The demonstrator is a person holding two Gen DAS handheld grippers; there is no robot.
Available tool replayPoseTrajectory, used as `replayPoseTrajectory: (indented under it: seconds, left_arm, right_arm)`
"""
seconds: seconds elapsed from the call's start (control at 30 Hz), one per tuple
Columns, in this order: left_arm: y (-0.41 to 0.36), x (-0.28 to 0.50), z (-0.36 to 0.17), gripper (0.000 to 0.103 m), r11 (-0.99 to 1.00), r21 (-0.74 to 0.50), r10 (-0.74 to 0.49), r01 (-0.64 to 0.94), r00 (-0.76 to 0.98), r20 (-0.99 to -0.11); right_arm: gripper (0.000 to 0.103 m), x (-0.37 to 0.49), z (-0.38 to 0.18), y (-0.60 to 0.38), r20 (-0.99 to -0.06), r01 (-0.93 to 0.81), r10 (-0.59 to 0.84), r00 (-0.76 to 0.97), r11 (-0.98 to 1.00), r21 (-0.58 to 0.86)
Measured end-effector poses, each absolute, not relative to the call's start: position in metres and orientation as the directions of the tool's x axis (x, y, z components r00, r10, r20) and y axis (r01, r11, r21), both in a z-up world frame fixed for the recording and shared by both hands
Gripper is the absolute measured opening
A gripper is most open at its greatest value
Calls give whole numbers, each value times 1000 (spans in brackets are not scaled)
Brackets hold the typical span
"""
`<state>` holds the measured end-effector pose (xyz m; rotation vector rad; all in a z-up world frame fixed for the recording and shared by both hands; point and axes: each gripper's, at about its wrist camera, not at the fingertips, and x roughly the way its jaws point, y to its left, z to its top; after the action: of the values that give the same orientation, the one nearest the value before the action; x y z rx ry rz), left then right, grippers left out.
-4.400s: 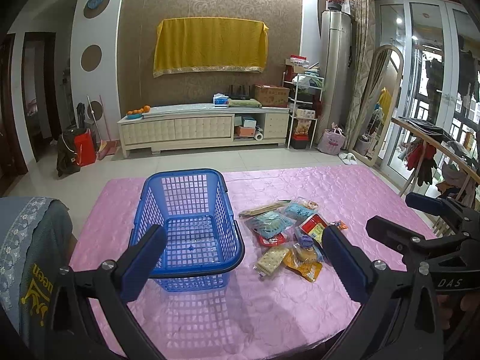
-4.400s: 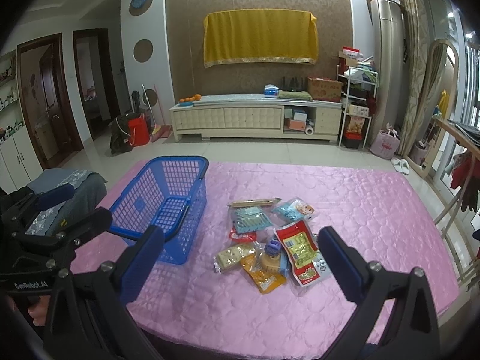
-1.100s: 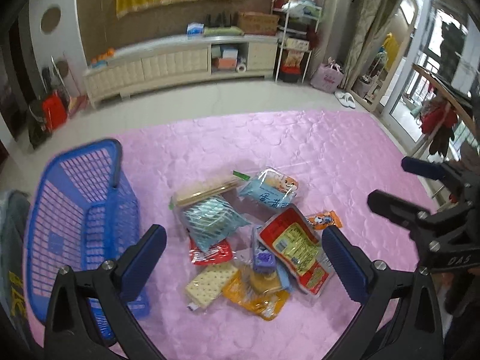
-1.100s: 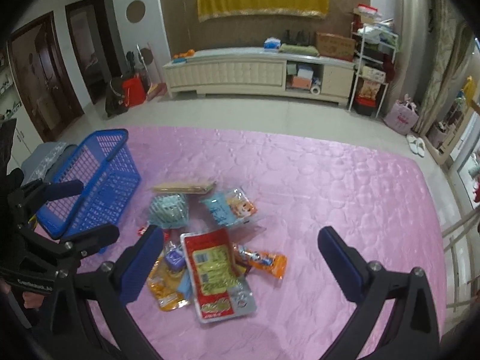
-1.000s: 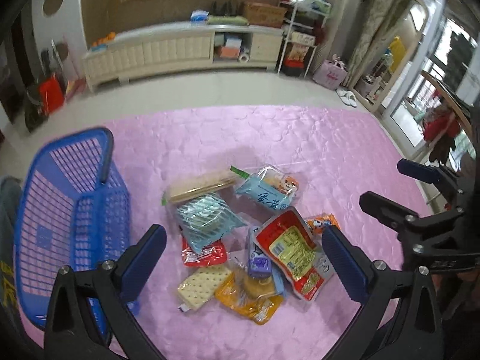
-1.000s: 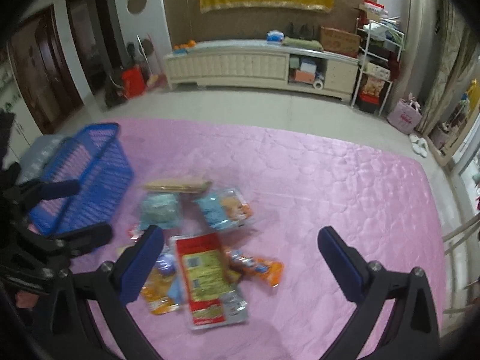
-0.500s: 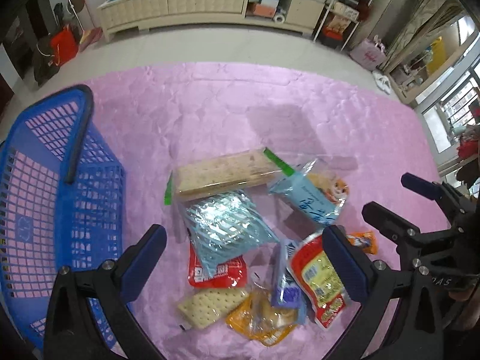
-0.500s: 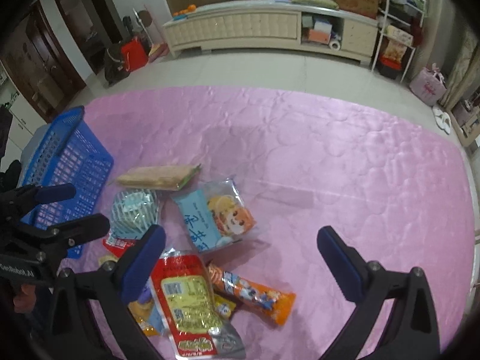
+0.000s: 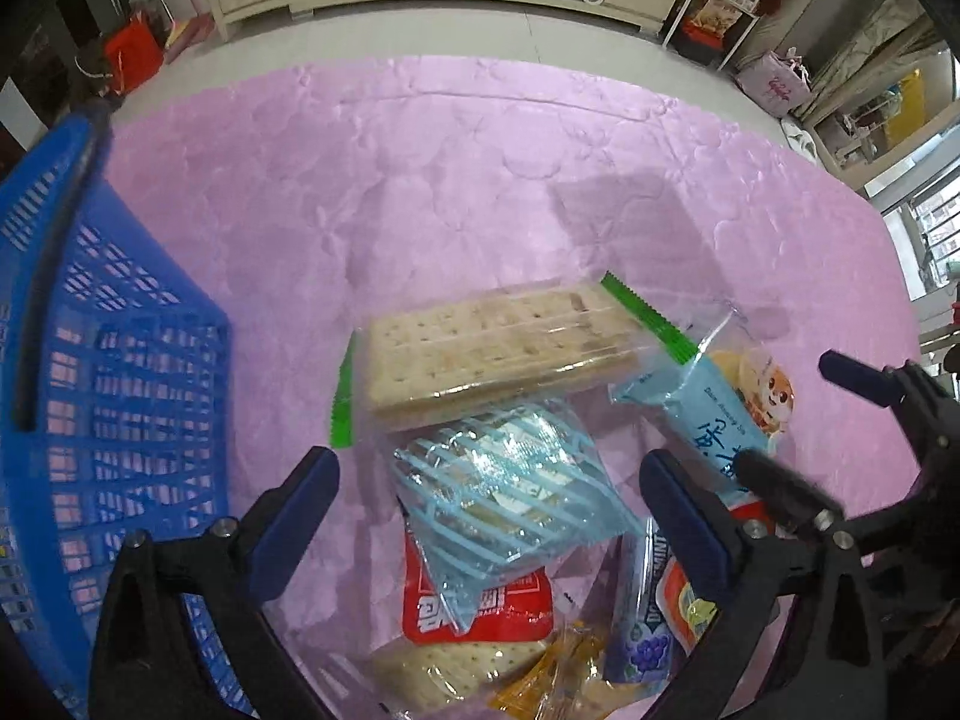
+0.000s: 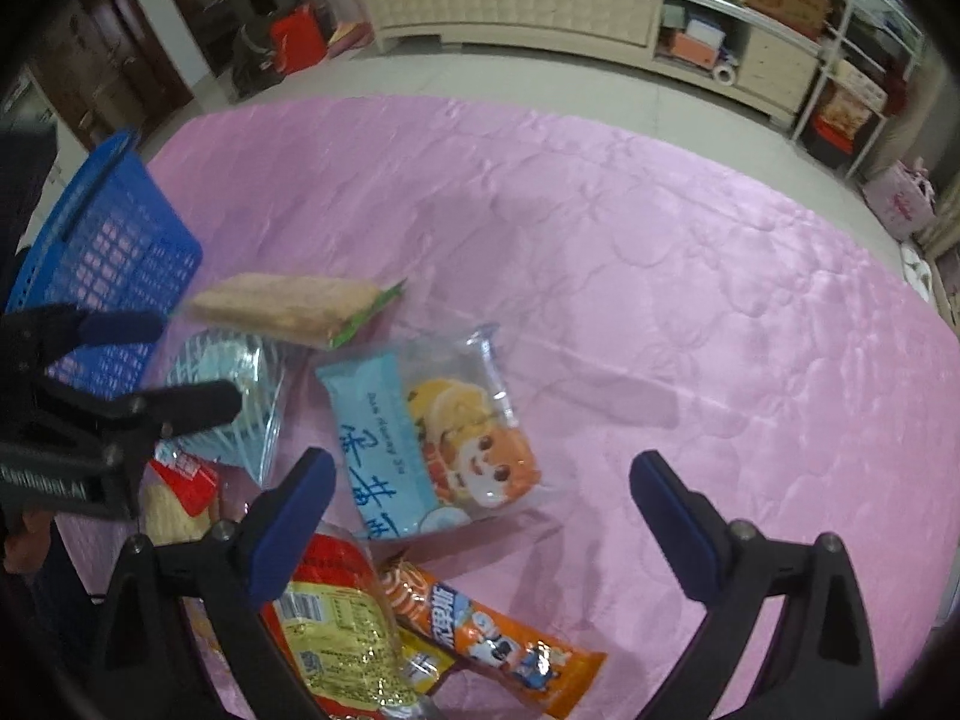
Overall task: Organize snacks
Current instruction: 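Lower the left tool onto the pile and grasp the light-blue striped snack bag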
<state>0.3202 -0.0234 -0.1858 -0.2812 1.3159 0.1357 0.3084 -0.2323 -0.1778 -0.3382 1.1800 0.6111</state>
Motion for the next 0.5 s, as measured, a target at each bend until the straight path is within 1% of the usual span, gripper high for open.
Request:
replayPoseTrajectory:
  seconds: [0.23, 0.3, 0.33, 0.37, 0.4, 0.43, 0.47, 0.5]
  left_arm:
    - [-15, 330, -200, 100, 952, -164, -107, -257, 224, -969]
    - [-17, 332, -204, 95, 953, -164, -107, -256, 222, -969]
    - [-18, 333, -206, 86, 954, -163, -108, -253, 217, -970]
    - [-18, 333, -207, 82, 954, -161, -109, -253, 208, -972]
    - [-19, 337, -211, 81, 954, -163, -110, -251, 210, -971]
    - [-19, 337, -211, 77, 954, -170, -118, -248, 212, -970]
    - [-20, 337, -211, 74, 955, -173, -122, -242, 211, -970]
    - [-21, 337, -211, 72, 957, -170, -120, -235, 212, -970]
  right_arm:
    - [100, 311, -188, -219, -937, -641, 270, 221, 764, 69]
    - [100, 310, -190, -212, -941, -661, 254, 226, 749, 44]
    - [99, 310, -193, -210, -942, -670, 246, 228, 742, 31]
    - [93, 311, -195, -208, -943, -670, 241, 229, 741, 27]
    - [86, 313, -198, -208, -946, -670, 237, 222, 741, 29]
    - [84, 315, -201, -209, -947, -670, 245, 208, 741, 45]
    - [80, 316, -202, -208, -946, -668, 250, 205, 742, 51]
    - [78, 316, -203, -209, -945, -666, 252, 208, 744, 52]
